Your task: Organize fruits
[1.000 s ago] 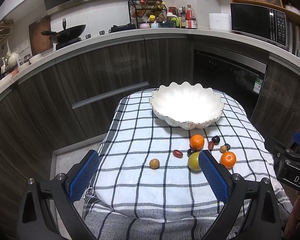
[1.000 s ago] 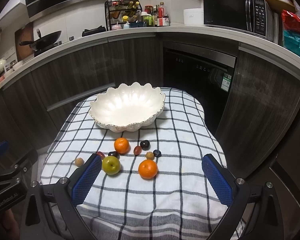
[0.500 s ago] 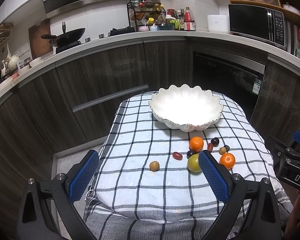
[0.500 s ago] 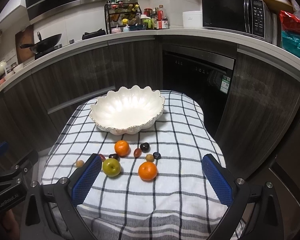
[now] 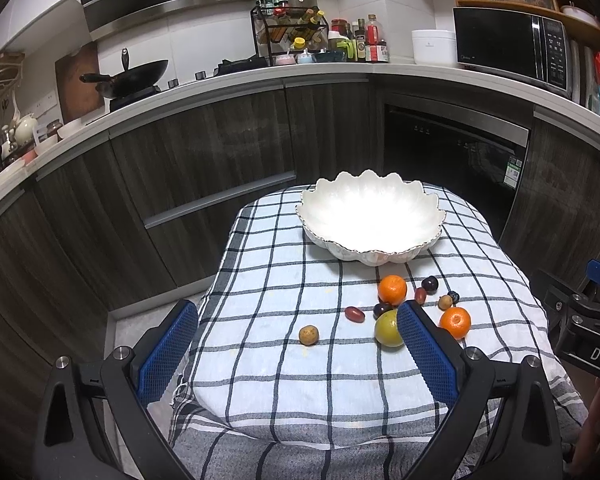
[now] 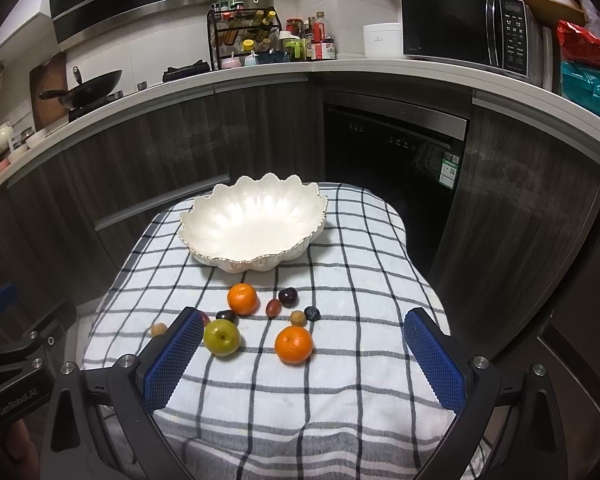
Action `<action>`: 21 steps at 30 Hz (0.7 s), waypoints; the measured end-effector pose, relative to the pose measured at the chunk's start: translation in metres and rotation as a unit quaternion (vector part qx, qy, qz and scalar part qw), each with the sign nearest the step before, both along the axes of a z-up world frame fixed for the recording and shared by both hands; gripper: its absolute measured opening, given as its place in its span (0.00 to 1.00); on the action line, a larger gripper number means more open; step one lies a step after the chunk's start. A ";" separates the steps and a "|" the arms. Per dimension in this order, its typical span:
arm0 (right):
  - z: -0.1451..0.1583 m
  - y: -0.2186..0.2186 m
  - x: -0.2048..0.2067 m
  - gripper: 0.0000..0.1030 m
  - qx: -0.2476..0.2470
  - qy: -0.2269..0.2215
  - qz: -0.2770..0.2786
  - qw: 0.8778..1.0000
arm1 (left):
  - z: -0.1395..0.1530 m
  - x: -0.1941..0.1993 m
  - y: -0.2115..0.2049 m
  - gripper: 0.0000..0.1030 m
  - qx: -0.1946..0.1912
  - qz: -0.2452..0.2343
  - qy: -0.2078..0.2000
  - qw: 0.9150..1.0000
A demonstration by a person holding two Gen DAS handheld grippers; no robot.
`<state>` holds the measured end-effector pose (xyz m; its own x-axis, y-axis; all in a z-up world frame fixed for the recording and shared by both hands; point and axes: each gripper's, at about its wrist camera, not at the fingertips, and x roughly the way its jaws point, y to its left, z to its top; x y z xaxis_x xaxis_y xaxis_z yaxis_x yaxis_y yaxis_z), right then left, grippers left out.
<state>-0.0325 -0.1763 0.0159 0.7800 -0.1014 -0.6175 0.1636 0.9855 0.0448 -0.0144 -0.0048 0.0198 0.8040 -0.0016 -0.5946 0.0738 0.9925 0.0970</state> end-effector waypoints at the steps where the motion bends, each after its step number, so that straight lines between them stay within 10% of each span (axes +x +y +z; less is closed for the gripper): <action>1: 0.000 0.000 0.000 0.99 0.000 0.000 0.000 1.000 | 0.000 0.000 0.000 0.99 0.000 0.000 0.000 1.000; 21: -0.007 -0.002 0.007 0.99 0.002 0.013 0.003 1.000 | -0.012 0.012 0.000 0.98 0.011 -0.003 0.009 1.000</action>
